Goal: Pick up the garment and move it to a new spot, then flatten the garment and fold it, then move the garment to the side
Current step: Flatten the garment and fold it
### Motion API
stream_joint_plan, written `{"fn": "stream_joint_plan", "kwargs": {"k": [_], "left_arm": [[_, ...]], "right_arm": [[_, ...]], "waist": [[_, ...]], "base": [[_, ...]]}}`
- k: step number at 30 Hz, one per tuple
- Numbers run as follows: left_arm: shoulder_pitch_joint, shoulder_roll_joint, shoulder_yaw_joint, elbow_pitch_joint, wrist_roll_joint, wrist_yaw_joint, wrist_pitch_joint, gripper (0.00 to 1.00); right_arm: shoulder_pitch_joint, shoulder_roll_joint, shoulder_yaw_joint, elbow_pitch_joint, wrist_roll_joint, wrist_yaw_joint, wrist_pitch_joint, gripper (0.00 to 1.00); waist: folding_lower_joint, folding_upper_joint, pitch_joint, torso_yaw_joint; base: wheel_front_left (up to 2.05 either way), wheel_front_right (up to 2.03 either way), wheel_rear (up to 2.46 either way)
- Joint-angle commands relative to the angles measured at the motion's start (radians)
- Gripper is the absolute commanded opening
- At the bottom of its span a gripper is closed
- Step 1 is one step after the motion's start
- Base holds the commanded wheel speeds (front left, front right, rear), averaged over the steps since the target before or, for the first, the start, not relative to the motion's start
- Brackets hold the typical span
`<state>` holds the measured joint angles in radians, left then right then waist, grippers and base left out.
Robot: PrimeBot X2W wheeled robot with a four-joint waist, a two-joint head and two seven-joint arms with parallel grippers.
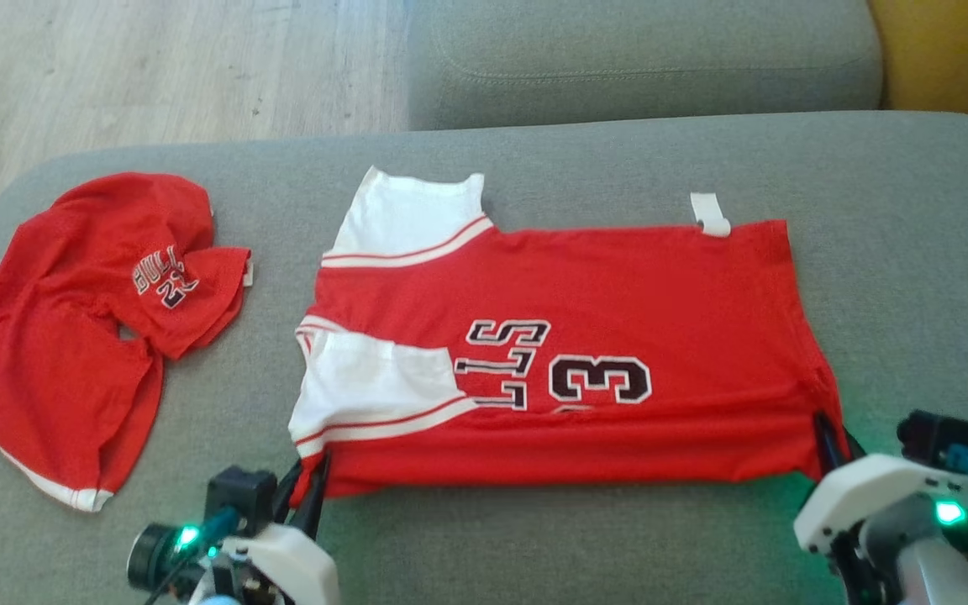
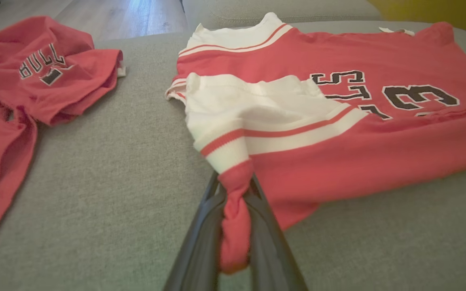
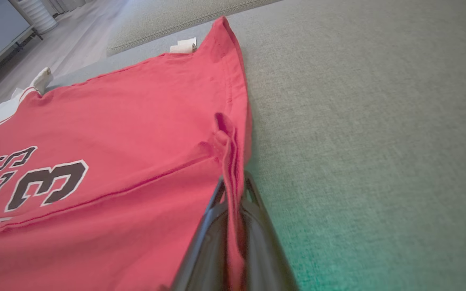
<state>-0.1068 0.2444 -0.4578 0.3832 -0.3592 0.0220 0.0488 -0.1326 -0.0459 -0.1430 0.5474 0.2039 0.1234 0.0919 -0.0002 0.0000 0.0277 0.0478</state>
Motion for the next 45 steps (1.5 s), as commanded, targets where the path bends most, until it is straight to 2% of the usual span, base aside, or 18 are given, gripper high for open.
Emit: {"fn": "stream_joint_plan", "kwargs": {"k": [1,5,6,7,8,9,14,19,25,29,36,39,45], "left_arm": [[-0.026,0.030,0.048,-0.054,-0.010,0.021,-0.001,0.00],[0.010,0.040,0.047,-0.102,-0.017,0.036,0.024,0.00],[0.016,0.042,0.044,-0.109,-0.020,0.034,0.034,0.00],[0.019,0.044,0.043,-0.115,-0.021,0.034,0.041,0.00],[0.021,0.046,0.040,-0.120,-0.020,0.035,0.045,0.33],[0.020,0.049,0.038,-0.124,-0.016,0.037,0.045,0.99],[0.012,0.051,0.041,-0.131,-0.011,0.051,0.032,1.00],[-0.033,0.060,0.071,-0.184,0.011,0.078,-0.048,1.00],[-0.135,0.083,0.108,-0.237,0.020,0.080,-0.083,1.00],[-0.293,0.099,0.097,-0.232,0.025,0.030,-0.025,1.00],[-0.638,0.165,0.058,-0.051,-0.022,-0.129,0.154,1.00],[-0.767,0.207,0.002,0.041,-0.078,-0.150,0.254,1.00],[-0.956,0.334,-0.209,0.123,-0.262,-0.152,0.394,1.00]], "right_arm": [[-0.004,-0.004,0.018,-0.068,0.010,0.007,0.012,0.00],[0.055,-0.004,0.013,-0.152,0.038,0.007,0.058,0.00],[0.064,-0.004,0.012,-0.170,0.046,0.007,0.064,0.23],[0.073,-0.004,0.007,-0.186,0.044,0.007,0.067,1.00],[0.081,-0.004,0.001,-0.199,0.042,0.007,0.074,1.00],[0.086,-0.004,-0.005,-0.210,0.044,0.007,0.078,1.00],[0.094,-0.004,-0.017,-0.255,0.076,0.007,0.063,1.00],[0.067,-0.004,-0.016,-0.307,0.082,0.007,0.006,1.00],[-0.006,-0.004,-0.021,-0.368,0.060,0.007,-0.050,1.00],[-0.086,-0.004,-0.013,-0.403,0.040,0.007,-0.064,1.00],[-0.266,-0.004,0.060,-0.438,0.000,0.007,-0.042,1.00],[-0.335,-0.004,0.099,-0.436,-0.008,0.007,-0.039,1.00],[-0.423,-0.004,0.164,-0.424,-0.005,0.007,-0.053,1.00]], "waist": [[0.0002,0.0000,-0.004,-0.003],[0.0002,0.0000,-0.008,-0.004],[0.0002,0.0000,-0.008,-0.005],[0.0002,0.0000,-0.007,-0.005],[0.0002,0.0000,-0.006,-0.005],[0.0002,0.0000,-0.004,-0.004],[0.0002,0.0000,0.007,-0.005],[0.0002,0.0000,0.029,-0.013],[0.0002,0.0000,0.074,-0.024],[0.0002,0.0000,0.127,-0.038],[0.0002,0.0000,0.260,-0.108],[0.0002,0.0000,0.315,-0.144],[0.0002,0.0000,0.403,-0.199]], "base": [[0.00,0.00,0.00],[0.00,0.00,0.00],[0.00,0.00,0.00],[0.00,0.00,0.00],[0.00,0.00,0.00],[0.00,0.00,0.00],[0.00,0.00,0.00],[0.00,0.00,0.00],[0.00,0.00,0.00],[0.00,0.00,0.00],[0.00,0.00,0.00],[0.00,0.00,0.00],[0.00,0.00,0.00]]}}
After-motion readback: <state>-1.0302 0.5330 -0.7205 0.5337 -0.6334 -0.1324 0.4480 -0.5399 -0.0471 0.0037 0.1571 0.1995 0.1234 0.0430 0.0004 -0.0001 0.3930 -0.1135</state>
